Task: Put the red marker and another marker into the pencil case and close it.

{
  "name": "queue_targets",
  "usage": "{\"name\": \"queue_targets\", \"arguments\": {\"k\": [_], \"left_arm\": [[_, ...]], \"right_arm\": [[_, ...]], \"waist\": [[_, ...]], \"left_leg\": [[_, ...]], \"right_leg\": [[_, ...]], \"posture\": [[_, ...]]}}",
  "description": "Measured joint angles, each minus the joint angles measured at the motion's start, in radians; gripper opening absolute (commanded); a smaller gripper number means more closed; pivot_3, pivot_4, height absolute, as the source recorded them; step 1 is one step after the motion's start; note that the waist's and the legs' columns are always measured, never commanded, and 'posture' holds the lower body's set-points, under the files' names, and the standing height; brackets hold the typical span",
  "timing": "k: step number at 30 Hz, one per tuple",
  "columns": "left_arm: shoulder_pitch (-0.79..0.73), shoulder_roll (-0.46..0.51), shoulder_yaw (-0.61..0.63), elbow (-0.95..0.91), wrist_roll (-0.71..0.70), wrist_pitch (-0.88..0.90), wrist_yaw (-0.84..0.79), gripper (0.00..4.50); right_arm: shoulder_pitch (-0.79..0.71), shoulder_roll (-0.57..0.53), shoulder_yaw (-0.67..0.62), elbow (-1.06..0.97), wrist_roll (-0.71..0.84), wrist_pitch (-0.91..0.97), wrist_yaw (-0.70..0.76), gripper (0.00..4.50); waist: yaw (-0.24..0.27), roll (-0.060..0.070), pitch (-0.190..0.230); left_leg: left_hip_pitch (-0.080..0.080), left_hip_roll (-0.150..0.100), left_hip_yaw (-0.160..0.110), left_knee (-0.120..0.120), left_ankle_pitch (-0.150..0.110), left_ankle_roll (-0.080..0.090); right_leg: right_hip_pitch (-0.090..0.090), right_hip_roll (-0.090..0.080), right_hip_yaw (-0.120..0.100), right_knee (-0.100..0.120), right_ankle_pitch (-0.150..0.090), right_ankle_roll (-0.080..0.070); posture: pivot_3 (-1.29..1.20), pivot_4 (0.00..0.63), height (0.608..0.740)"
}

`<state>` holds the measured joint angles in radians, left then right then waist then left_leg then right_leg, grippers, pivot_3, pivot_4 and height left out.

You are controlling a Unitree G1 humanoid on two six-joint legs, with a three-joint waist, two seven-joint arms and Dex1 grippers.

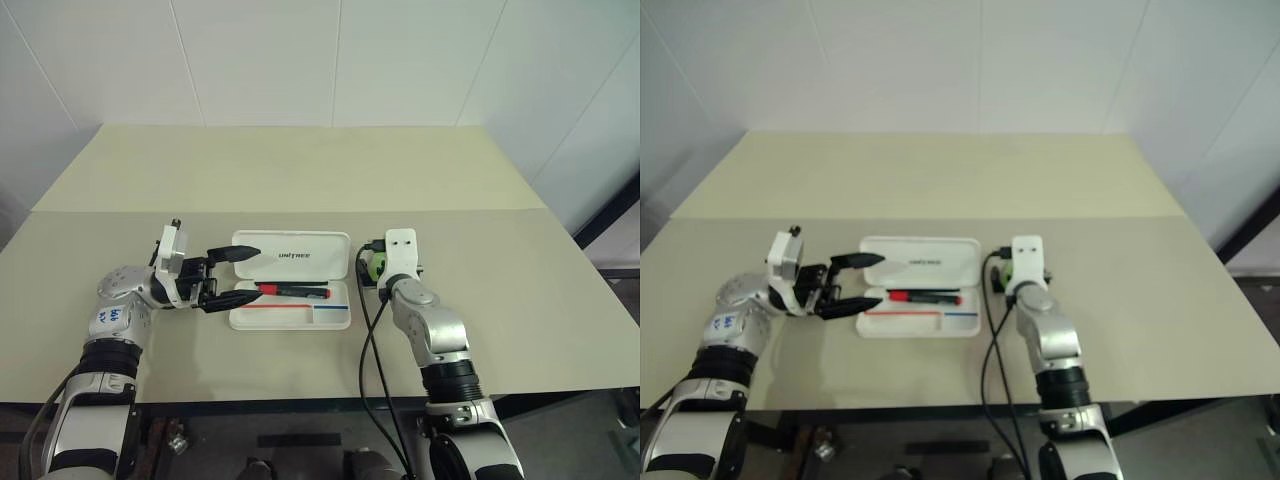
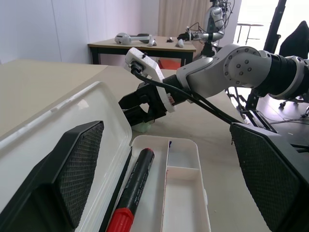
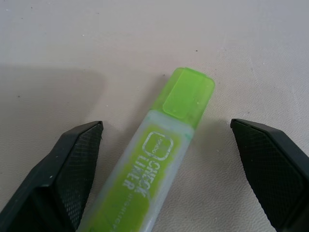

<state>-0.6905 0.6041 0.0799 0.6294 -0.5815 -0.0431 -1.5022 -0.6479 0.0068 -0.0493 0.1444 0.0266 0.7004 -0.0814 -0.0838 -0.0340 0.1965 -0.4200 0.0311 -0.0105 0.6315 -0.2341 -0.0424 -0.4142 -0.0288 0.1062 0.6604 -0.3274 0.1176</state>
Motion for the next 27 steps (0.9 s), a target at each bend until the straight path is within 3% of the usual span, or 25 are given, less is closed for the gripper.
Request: {"name": "queue_targets", "arguments": {"k": [1, 3, 11, 22, 27], "left_arm": [[0.0, 0.0, 0.0, 0.0, 0.0, 0.0, 0.0, 4.5], [0.0, 0.0, 0.0, 0.0, 0.0, 0.0, 0.0, 4.5], [0.0, 0.0, 0.0, 0.0, 0.0, 0.0, 0.0, 4.5], [0.0, -0.002, 0.0, 0.0, 0.0, 0.0, 0.0, 4.5], [0.0, -0.005, 0.0, 0.0, 0.0, 0.0, 0.0, 4.5]], "right_arm": [[0.0, 0.0, 0.0, 0.0, 0.0, 0.0, 0.0, 4.48], [0.0, 0.0, 0.003, 0.0, -0.001, -0.002, 0.001, 3.91], [-0.004, 0.003, 0.0, 0.001, 0.0, -0.007, -0.003, 1.21], [-0.003, -0.023, 0.006, 0.0, -0.001, -0.003, 0.018, 1.11], [0.037, -0.171, 0.001, -0.068, -0.01, 0.005, 0.079, 1.11]], "waist": [[0.0, 0.0, 0.0], [0.0, 0.0, 0.0], [0.001, 0.0, 0.0], [0.003, 0.0, 0.0], [0.007, 0.0, 0.0]], "left_leg": [[0.0, 0.0, 0.0, 0.0, 0.0, 0.0], [0.0, 0.0, 0.0, 0.0, 0.0, 0.0], [0.0, 0.0, 0.0, 0.0, 0.0, 0.0], [0.0, 0.0, -0.001, 0.0, 0.0, 0.0], [-0.002, -0.001, 0.0, -0.001, 0.0, 0.0]], "right_leg": [[0.0, 0.0, 0.0, 0.0, 0.0, 0.0], [0.0, 0.0, 0.0, 0.0, 0.0, 0.0], [0.0, -0.001, 0.0, 0.0, 0.0, 0.0], [0.0, -0.001, -0.001, -0.001, 0.0, 0.0], [0.0, -0.002, -0.001, -0.003, 0.0, 0.0]], "posture": [[0.0, 0.15, 0.74], [0.0, 0.15, 0.74], [0.0, 0.15, 0.74], [0.0, 0.15, 0.74], [0.0, 0.15, 0.74]]}}
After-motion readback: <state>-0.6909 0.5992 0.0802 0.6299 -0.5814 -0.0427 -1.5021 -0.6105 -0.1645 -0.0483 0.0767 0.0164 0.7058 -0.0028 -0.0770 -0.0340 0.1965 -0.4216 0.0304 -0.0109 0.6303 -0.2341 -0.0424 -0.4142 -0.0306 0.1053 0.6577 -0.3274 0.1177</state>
